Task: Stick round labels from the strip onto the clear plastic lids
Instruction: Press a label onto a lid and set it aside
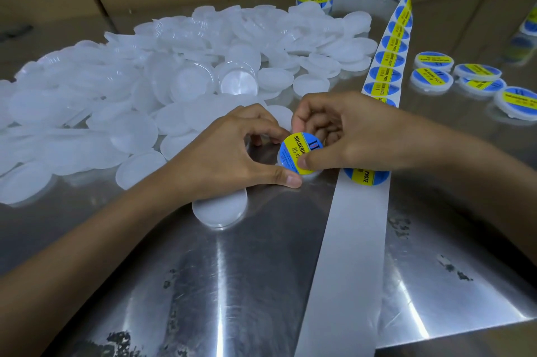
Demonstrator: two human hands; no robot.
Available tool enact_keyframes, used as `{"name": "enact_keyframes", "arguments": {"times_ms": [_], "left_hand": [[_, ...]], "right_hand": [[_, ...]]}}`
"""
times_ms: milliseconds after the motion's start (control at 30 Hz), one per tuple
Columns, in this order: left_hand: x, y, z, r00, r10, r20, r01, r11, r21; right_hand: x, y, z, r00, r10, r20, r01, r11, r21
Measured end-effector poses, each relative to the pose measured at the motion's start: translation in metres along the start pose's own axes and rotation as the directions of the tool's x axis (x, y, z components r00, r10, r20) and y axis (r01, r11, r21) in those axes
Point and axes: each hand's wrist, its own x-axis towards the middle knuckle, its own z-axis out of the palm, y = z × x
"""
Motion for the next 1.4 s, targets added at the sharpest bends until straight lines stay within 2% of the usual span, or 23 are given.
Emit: {"name": "enact_keyframes", "arguments": {"times_ms": [167,333,433,533,633,733,867,1033,1167,1267,1333,1400], "left_hand": [[-0.001,0.001,0.0,1.0,-0.006,-0.006,0.006,1.0,-0.005],[-0.002,0.0,-0.001,1.0,0.004,-0.016,-0.004,1.0,-0.009],[-0.004,0.001,0.0,0.999,0.01,-0.041,-0.009,1.0,0.015],[-0.007,0.005,0.001,0.992,0.009,-0.123,-0.006,1.0,0.023],[-0.011,0.011,0.004,0.979,0.014,-0.201,-0.027,0.998,-0.059],[-0.014,0.019,0.004,0.967,-0.001,-0.256,-0.052,0.978,-0.201],[-0.015,0.028,0.002,0.977,-0.029,-0.21,-0.059,0.915,-0.398],[-0.011,0.03,0.005,0.973,-0.066,-0.22,-0.04,0.894,-0.446],[-0.008,0.03,0.009,0.955,-0.124,-0.27,-0.032,0.86,-0.509],[-0.007,0.03,0.009,0.937,-0.145,-0.319,-0.048,0.849,-0.526],[-0.005,0.031,0.011,0.915,-0.176,-0.364,-0.057,0.835,-0.548],[-0.001,0.033,0.013,0.883,-0.217,-0.417,-0.06,0.827,-0.558]], "right_hand": [[-0.003,0.0,0.004,0.999,-0.038,-0.039,0.034,0.995,-0.096],[-0.005,0.002,-0.003,0.991,-0.044,-0.127,0.007,0.959,-0.282],[-0.006,0.008,-0.005,0.987,-0.028,-0.161,-0.008,0.975,-0.22],[-0.006,0.012,-0.001,0.984,-0.033,-0.175,0.0,0.982,-0.188],[-0.007,0.012,0.004,0.973,-0.146,-0.179,0.091,0.955,-0.284],[-0.007,0.01,0.008,0.96,-0.204,-0.19,0.147,0.95,-0.276],[-0.006,0.008,0.012,0.918,-0.235,-0.32,0.143,0.948,-0.285],[-0.003,0.008,0.018,0.842,-0.262,-0.472,0.123,0.944,-0.305],[0.001,0.005,0.022,0.813,-0.248,-0.526,0.148,0.963,-0.225],[0.005,0.004,0.025,0.816,-0.163,-0.555,0.161,0.986,-0.053],[0.005,0.003,0.026,0.854,-0.14,-0.502,0.182,0.983,0.034],[0.001,-0.001,0.028,0.895,-0.201,-0.398,0.229,0.973,0.024]]}}
